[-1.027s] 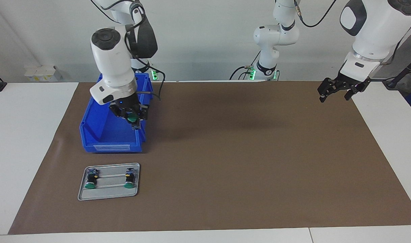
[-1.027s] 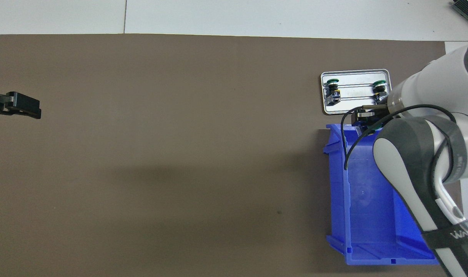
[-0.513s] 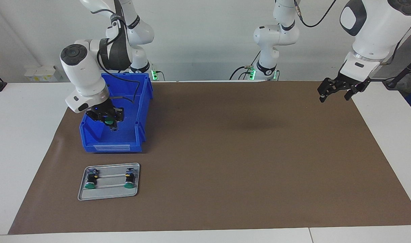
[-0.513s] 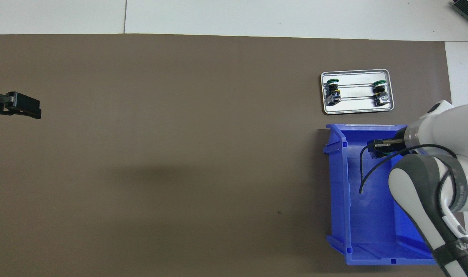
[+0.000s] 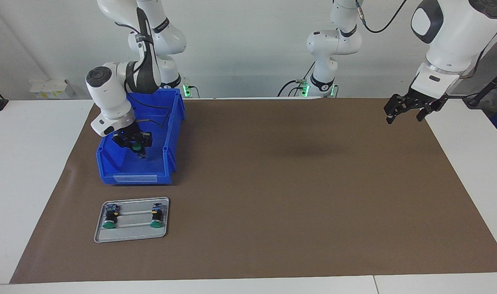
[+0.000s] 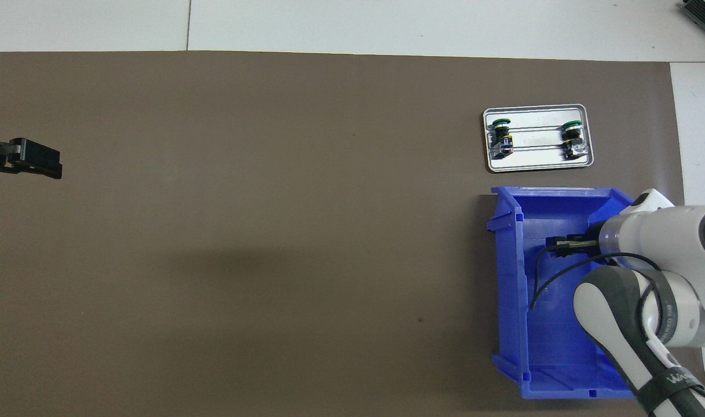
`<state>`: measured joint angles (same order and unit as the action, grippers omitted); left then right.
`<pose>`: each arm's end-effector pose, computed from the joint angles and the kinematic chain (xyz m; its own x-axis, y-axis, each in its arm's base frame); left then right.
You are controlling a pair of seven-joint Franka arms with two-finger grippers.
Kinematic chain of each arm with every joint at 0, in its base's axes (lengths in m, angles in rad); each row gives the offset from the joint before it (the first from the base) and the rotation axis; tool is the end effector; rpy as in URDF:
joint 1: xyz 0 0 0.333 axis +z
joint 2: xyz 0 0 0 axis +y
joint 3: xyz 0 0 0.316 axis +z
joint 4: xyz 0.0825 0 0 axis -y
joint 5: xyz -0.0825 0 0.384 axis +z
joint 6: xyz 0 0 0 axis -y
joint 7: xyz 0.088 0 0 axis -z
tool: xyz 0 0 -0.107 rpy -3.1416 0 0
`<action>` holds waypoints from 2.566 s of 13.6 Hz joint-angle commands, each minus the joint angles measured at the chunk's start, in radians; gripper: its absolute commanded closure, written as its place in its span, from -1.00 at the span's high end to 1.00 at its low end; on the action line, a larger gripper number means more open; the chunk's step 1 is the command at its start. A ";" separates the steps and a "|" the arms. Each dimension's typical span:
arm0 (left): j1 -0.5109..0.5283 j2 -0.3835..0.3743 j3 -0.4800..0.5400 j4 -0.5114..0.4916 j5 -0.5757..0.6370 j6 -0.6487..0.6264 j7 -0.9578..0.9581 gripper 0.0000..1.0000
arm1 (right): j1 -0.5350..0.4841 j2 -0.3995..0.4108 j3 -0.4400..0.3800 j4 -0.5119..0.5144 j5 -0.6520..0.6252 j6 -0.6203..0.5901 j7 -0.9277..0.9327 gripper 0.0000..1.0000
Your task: Place and press button with both arms
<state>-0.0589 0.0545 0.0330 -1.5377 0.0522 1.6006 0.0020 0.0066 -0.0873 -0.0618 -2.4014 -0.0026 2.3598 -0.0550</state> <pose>0.5741 -0.0100 0.6122 0.9995 -0.0295 0.0083 -0.0290 -0.9981 -0.0540 0.4852 -0.0268 0.3529 0.9990 0.0017 0.0456 0.0017 -1.0000 -0.0010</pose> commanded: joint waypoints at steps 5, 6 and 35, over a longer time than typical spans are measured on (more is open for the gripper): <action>0.002 -0.028 -0.002 -0.035 0.017 0.016 -0.010 1.00 | -0.002 0.018 0.010 -0.035 0.030 0.076 0.011 -0.17; 0.002 -0.028 -0.002 -0.035 0.017 0.016 -0.010 1.00 | -0.002 0.020 0.010 -0.033 0.030 0.075 0.011 0.41; 0.002 -0.028 -0.002 -0.035 0.017 0.016 -0.010 1.00 | 0.071 0.011 -0.030 0.795 -0.056 -0.863 0.130 1.00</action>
<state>-0.0589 0.0544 0.0330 -1.5377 0.0523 1.6006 0.0020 0.0185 -0.0766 -0.0609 -1.6019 -0.0417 1.5072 0.0764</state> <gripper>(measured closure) 0.000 0.000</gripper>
